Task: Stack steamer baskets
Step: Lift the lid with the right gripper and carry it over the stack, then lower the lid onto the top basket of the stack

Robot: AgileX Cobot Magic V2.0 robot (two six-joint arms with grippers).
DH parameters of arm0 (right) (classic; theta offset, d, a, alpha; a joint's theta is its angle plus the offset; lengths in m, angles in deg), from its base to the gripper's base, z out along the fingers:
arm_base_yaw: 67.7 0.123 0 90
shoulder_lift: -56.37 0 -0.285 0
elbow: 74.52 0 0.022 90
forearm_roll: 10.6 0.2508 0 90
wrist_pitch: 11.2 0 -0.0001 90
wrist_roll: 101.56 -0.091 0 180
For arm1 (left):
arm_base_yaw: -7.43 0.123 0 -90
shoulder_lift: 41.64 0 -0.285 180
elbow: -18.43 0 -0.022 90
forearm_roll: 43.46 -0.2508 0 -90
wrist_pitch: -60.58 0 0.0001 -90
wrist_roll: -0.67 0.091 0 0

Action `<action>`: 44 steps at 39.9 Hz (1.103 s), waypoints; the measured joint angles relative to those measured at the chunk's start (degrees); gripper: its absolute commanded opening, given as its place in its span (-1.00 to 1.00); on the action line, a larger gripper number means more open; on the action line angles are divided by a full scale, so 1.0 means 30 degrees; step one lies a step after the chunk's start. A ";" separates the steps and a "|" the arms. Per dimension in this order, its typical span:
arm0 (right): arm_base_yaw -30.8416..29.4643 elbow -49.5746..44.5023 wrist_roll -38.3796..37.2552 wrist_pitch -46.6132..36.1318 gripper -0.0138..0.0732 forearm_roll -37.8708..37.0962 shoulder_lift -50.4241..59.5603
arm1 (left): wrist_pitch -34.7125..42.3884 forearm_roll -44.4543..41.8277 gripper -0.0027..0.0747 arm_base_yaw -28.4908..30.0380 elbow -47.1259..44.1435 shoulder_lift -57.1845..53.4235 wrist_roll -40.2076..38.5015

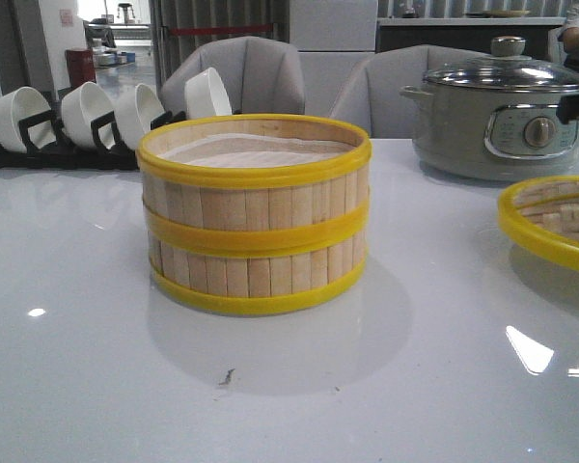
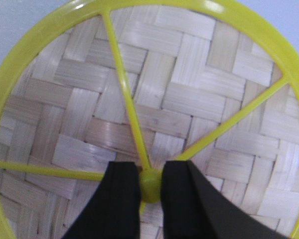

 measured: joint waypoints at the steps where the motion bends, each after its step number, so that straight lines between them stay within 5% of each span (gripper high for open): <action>1: 0.0157 0.0290 0.0000 0.0196 -0.55 0.0000 0.0106 | 0.0000 0.0000 -0.71 0.0000 0.0000 0.0000 0.0000; 17: 0.4003 0.5714 0.0000 0.4278 -0.55 0.0000 0.0321 | 0.0000 0.0000 -0.71 0.0000 0.0000 0.0000 0.0000; 44: 1.1734 1.2557 0.0000 0.5609 -0.55 0.0118 -0.3312 | 0.0000 0.0000 -0.71 0.0000 0.0000 0.0000 0.0000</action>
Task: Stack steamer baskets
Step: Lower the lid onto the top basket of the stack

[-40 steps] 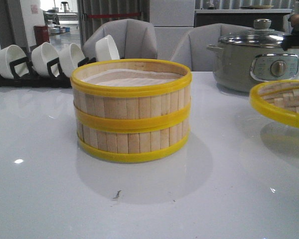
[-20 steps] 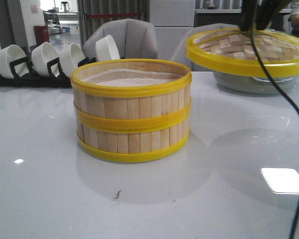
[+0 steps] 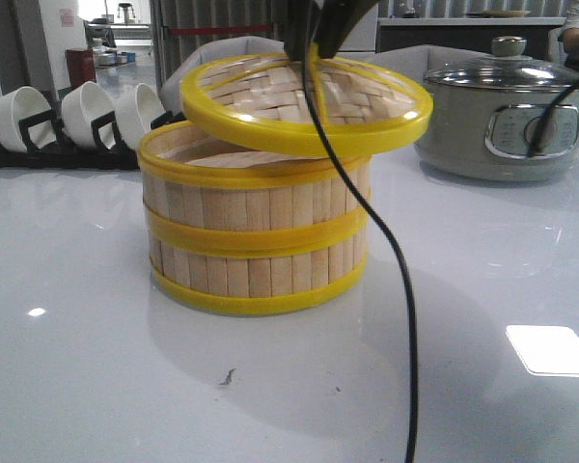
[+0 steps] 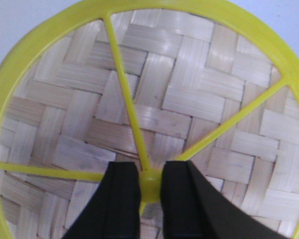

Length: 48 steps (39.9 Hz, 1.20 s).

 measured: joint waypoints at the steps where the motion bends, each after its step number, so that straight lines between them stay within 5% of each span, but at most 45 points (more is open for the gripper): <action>1: 0.0036 0.0290 0.0000 0.0049 -0.55 0.0000 -0.0221 | 0.0000 0.0000 -0.71 0.0000 0.0000 0.0000 0.0000; 48: 0.0847 0.2428 0.0000 -0.0561 -0.55 -0.0033 -0.2918 | 0.0000 0.0000 -0.71 0.0000 0.0000 0.0000 0.0000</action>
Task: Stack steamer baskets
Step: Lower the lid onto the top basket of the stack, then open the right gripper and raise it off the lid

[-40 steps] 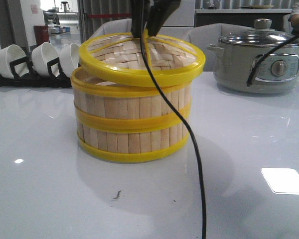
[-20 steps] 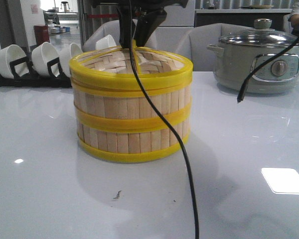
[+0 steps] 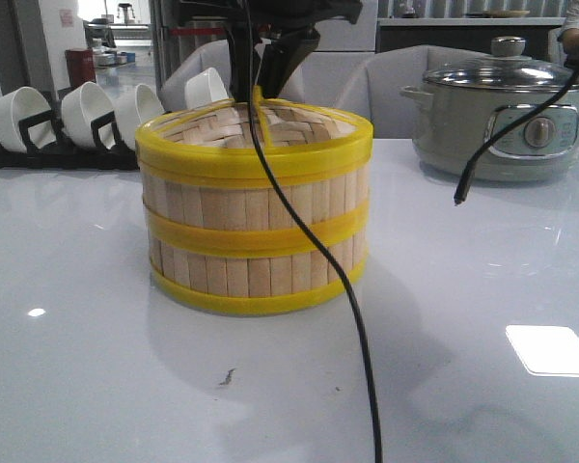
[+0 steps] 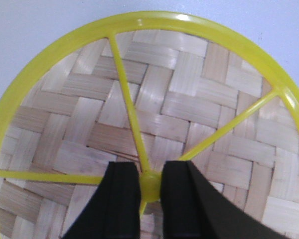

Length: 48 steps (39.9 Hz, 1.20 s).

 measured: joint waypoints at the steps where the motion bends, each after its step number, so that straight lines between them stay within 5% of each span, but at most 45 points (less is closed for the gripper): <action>1: 0.0030 0.0000 0.0000 0.0000 -0.55 0.0000 0.0000 | 0.0000 0.0000 -0.71 0.0000 0.0000 0.0000 0.0000; 6: 0.0030 0.0032 0.0000 0.0000 -0.45 -0.0036 0.0000 | 0.0000 0.0000 -0.71 0.0000 0.0000 0.0000 0.0000; 18: 0.0030 0.0032 0.0000 -0.0619 0.35 -0.0036 0.0135 | 0.0000 0.0000 -0.71 0.0000 0.0000 0.0000 0.0000; 39: 0.0030 -0.0115 0.0000 -0.1475 0.36 -0.1064 0.2150 | 0.0000 0.0000 -0.71 0.0000 0.0000 0.0000 0.0000; 48: -0.0169 -0.3213 0.0000 -0.3771 0.36 -0.2176 0.5698 | 0.0000 0.0000 -0.71 0.0000 0.0000 0.0000 0.0000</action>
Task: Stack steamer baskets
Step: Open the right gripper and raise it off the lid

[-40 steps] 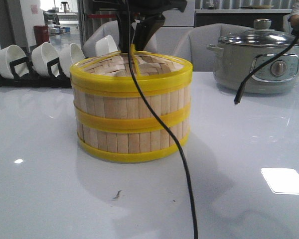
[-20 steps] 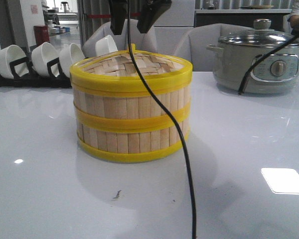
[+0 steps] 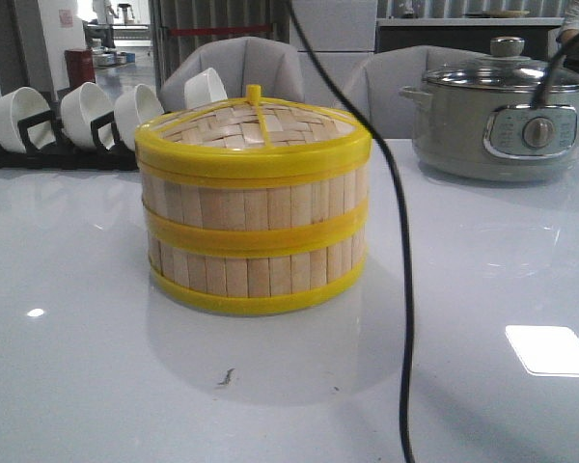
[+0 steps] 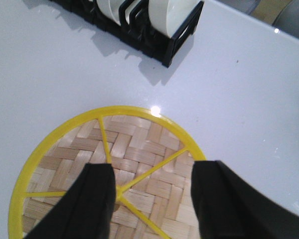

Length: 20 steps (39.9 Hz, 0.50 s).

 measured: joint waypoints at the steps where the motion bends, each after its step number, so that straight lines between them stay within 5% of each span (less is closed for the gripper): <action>1: -0.0116 -0.0669 0.0000 -0.0490 0.36 -0.0041 0.0445 | 0.0000 0.0000 -0.71 0.0000 0.0000 0.0000 0.0000; 20: -0.5024 -1.4748 0.0000 -0.6910 0.36 -0.0450 1.1535 | 0.0000 0.0000 -0.71 0.0000 0.0000 0.0000 0.0000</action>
